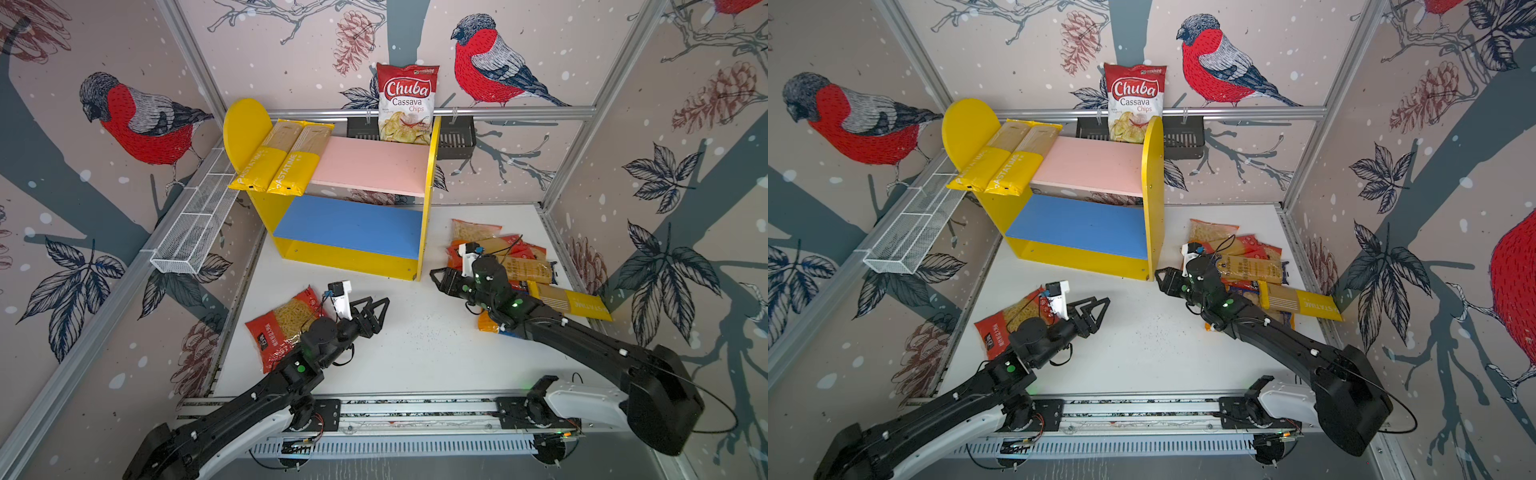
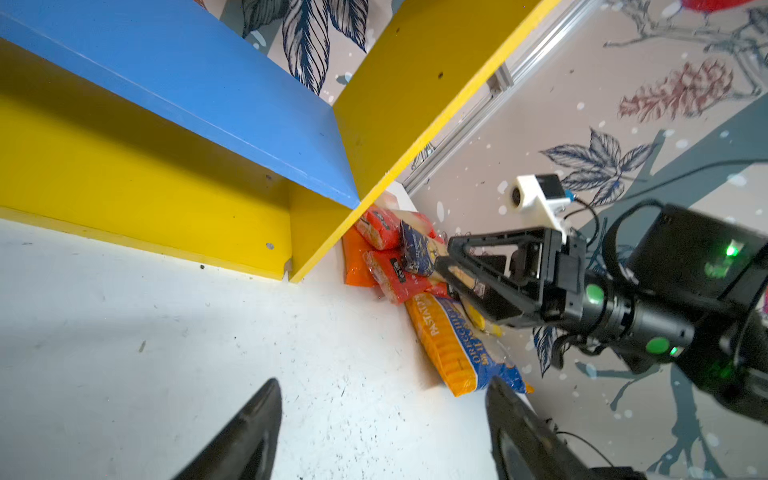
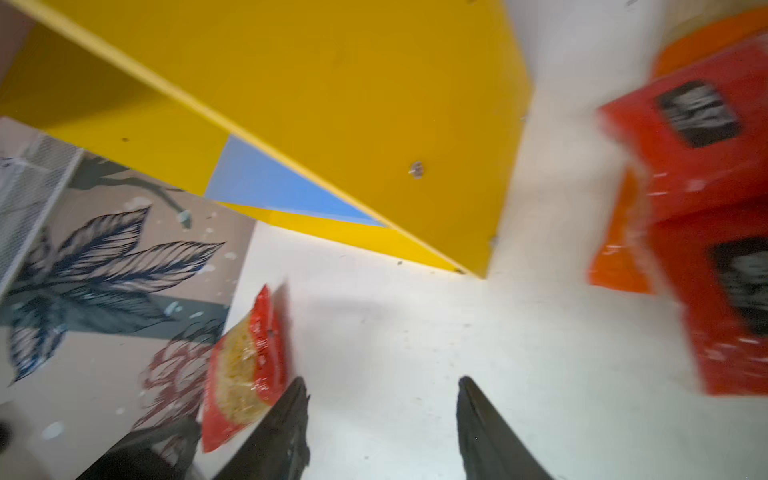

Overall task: Place and organize the pasta boxes and bags onto the shelf
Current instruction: 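Pull the left gripper back toward the table while the right reaches into the pasta pile, then grasp the end of a yellow spaghetti pack in the pile with the right gripper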

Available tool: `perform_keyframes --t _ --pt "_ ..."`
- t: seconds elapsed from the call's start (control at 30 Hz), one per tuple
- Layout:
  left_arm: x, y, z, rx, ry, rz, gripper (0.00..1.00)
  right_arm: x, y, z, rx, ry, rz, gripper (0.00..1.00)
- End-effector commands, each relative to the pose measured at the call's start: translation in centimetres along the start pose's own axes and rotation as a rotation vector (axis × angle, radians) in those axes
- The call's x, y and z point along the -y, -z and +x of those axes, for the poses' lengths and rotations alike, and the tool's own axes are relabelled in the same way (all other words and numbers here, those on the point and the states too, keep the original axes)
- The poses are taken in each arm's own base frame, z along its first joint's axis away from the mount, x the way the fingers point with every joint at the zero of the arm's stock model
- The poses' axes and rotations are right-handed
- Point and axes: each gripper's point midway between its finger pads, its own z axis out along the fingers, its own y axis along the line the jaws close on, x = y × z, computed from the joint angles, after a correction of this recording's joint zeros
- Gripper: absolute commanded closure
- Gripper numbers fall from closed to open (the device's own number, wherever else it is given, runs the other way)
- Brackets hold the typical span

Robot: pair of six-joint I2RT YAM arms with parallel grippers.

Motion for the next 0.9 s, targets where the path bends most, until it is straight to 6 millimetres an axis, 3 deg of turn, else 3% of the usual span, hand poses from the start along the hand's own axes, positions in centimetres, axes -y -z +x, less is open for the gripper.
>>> perform_keyframes --t 0.0,0.17,0.37,0.57,0.87 --pt "2.2 -0.8 -1.0 0.081 -0.073 0.034 0.24 6.1 2.4 -0.2 -0.013 0.100 0.294 0.42" --pt "5.4 -2.7 1.9 0.027 -0.097 0.120 0.24 13.2 7.4 -3.3 0.112 0.111 0.646 0.40" --pt "9.3 -5.6 5.6 -0.064 -0.235 0.150 0.23 20.8 12.2 -4.7 0.200 0.077 1.035 0.35" --pt "10.8 -6.1 6.8 -0.109 -0.272 0.206 0.23 23.7 13.3 -5.8 0.230 -0.016 1.108 0.35" --pt "10.2 -6.0 5.5 -0.058 -0.341 0.204 0.20 27.2 12.0 -3.4 0.115 -0.085 1.173 0.36"
